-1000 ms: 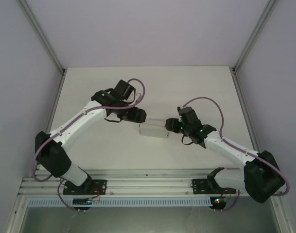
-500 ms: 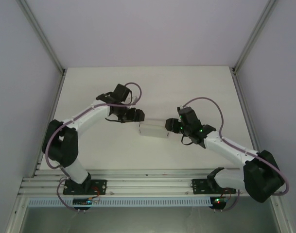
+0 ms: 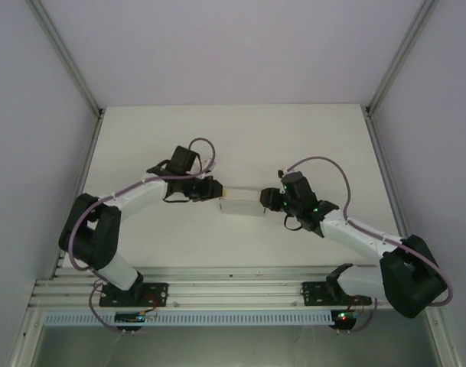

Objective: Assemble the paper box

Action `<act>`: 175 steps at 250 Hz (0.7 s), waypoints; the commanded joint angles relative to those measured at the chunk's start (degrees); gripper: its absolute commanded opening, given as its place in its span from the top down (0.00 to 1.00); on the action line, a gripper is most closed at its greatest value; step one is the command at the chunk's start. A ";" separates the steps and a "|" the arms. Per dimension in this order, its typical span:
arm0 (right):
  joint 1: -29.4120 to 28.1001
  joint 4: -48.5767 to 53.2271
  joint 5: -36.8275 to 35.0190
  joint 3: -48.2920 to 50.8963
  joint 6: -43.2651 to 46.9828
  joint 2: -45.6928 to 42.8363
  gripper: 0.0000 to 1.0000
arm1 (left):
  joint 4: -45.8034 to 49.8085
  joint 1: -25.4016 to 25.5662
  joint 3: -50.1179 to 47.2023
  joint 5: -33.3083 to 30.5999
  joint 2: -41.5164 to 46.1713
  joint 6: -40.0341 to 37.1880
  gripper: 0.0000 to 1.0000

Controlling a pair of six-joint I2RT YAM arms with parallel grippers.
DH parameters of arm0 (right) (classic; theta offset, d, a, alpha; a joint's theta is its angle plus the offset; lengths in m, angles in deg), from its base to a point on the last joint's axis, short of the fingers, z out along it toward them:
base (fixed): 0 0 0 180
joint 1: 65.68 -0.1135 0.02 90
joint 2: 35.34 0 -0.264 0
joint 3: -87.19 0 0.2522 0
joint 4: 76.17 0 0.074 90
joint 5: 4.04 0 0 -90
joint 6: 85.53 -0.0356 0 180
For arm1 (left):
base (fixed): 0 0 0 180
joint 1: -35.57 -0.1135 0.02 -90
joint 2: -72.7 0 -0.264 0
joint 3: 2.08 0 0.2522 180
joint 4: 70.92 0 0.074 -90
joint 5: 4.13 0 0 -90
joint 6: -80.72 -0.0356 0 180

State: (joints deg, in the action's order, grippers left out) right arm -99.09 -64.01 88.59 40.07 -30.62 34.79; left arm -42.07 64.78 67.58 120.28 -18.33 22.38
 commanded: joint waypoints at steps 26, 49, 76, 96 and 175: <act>-0.42 1.59 2.47 9.26 -0.76 2.91 0.80 | -2.08 0.84 -5.78 -1.47 -2.10 0.25 1.00; -0.42 -2.85 2.46 12.01 -0.55 2.65 0.83 | -4.72 0.98 -7.82 -1.38 -1.64 0.31 1.00; -0.49 -10.17 3.03 15.93 1.50 2.99 0.91 | -9.47 1.44 -10.76 -1.25 -1.09 -1.61 1.00; -0.41 -11.78 3.87 17.43 1.54 2.88 0.94 | -11.01 1.77 -12.09 -2.34 -1.09 -3.70 1.00; -0.39 -10.05 2.82 16.51 1.66 0.48 0.89 | -11.68 2.19 -13.15 -4.48 -0.39 -4.59 0.99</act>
State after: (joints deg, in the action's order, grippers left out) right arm -98.80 -90.72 88.86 53.79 -30.67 33.15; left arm -61.15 64.63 57.02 120.70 -15.05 21.20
